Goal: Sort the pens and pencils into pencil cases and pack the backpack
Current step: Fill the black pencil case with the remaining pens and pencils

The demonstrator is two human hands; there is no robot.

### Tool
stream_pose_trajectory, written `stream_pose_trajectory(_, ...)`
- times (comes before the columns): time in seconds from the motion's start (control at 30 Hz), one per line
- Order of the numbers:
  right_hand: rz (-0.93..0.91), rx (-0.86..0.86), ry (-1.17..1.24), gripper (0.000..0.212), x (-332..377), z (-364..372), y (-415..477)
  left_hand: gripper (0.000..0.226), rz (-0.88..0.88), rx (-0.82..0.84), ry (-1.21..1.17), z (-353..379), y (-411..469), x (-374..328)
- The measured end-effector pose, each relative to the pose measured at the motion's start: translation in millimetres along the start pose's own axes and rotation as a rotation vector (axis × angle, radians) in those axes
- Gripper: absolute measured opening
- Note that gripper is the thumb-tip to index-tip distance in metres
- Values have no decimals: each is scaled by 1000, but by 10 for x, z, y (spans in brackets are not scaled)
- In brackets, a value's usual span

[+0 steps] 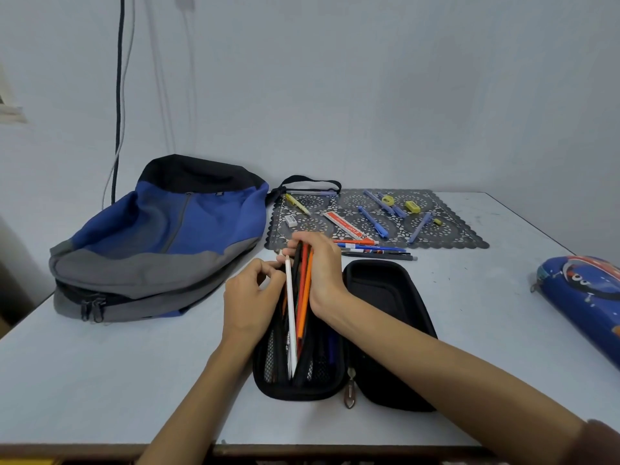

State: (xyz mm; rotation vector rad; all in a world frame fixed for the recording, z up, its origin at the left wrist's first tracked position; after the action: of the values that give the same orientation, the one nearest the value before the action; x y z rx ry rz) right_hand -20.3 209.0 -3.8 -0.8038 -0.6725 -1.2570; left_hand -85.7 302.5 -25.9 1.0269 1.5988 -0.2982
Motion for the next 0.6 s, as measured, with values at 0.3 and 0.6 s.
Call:
stream_pose_trajectory(0.3, -190, -107, -365, 37, 8, -38, 38, 22, 46, -19, 8, 25, 23, 24)
stream_pose_trajectory(0.6, -195, 28, -591, 35, 38, -111, 41, 18, 49, -5, -4, 22, 21, 13)
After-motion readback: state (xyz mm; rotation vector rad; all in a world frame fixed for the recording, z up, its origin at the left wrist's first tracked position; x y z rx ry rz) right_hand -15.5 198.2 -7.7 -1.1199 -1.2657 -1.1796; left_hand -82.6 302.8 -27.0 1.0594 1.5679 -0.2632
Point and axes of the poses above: each hand's wrist, its own y-axis towards the middle knuckle, its own z-axis out of the palm, x = y × z, the point moved 2 cm from there along y, towards the middle knuckle, and after that the axes turned 8 degrees about -x, right-handed, at the moved point
